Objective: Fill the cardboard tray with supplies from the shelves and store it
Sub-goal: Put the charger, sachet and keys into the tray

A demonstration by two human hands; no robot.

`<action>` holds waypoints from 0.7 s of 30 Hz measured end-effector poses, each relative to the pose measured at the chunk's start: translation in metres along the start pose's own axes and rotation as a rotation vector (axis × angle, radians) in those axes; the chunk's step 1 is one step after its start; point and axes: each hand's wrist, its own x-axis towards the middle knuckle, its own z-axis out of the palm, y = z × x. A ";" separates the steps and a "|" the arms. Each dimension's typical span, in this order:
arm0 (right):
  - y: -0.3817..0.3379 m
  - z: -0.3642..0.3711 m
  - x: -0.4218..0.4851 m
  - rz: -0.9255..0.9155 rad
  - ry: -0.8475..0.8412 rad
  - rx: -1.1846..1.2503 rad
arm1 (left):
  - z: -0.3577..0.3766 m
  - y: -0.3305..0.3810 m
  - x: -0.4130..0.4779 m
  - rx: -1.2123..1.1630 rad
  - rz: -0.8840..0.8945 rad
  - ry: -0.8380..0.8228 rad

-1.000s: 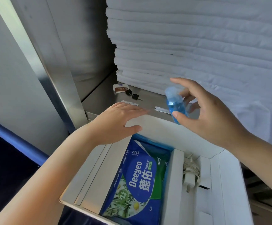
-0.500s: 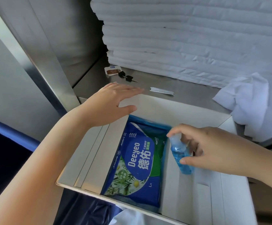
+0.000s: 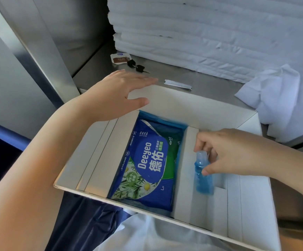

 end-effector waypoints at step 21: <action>0.007 0.009 0.001 -0.127 -0.337 -0.111 | 0.000 0.001 -0.001 0.011 -0.010 -0.005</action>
